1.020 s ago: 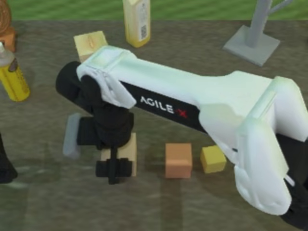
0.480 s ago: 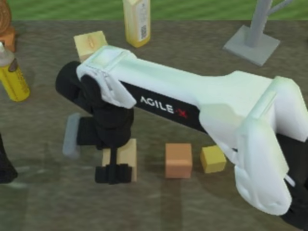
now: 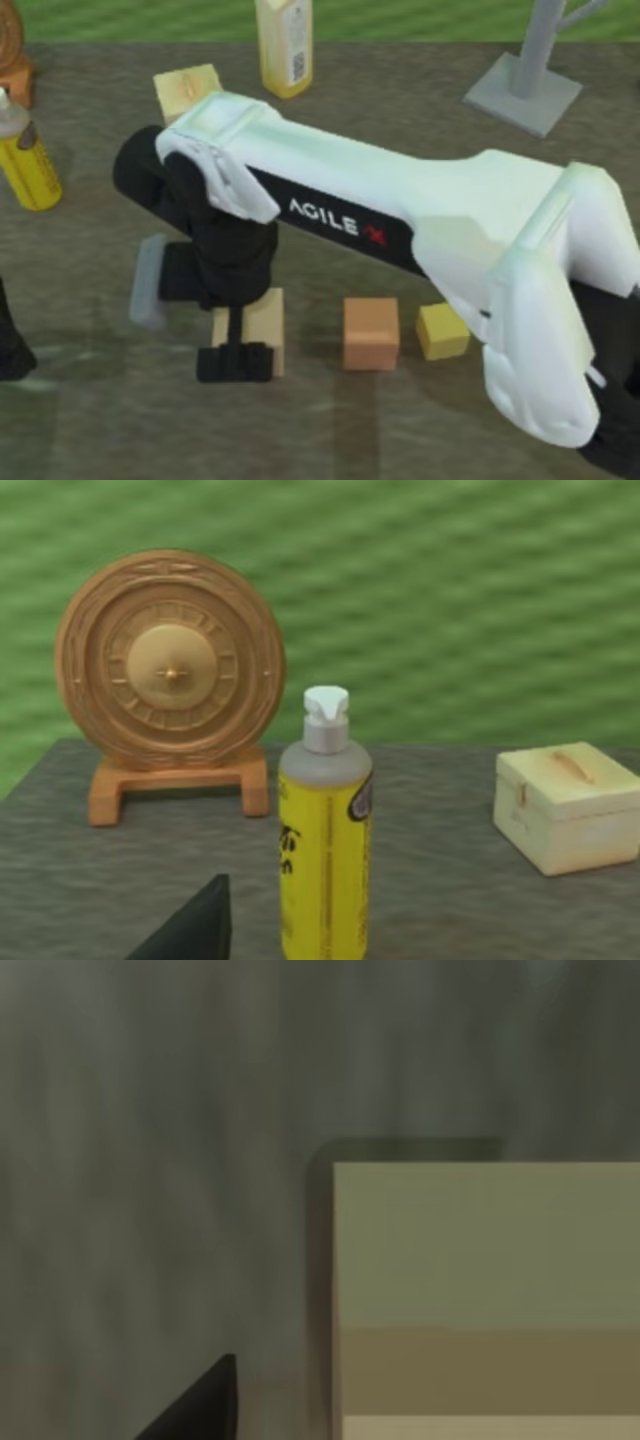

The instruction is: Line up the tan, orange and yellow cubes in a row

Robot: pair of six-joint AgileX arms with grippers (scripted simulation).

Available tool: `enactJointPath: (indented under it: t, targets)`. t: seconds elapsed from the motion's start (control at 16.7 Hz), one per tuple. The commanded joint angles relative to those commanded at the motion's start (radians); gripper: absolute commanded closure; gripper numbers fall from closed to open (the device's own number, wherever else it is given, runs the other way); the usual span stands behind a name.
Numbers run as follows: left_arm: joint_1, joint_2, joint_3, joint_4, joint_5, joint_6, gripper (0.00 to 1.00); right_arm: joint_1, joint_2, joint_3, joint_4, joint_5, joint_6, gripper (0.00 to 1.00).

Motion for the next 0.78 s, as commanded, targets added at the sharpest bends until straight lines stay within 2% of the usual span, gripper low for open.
enactJointPath:
  t: [0.54,0.78]
  targets:
    - [0.000,0.000,0.000,0.000,0.000,0.000,0.00,0.011,0.121,0.474,-0.336,0.001,-0.005,0.00]
    - [0.000,0.000,0.000,0.000,0.000,0.000,0.00,0.008,0.132,0.535,-0.389,0.002,-0.002,0.00]
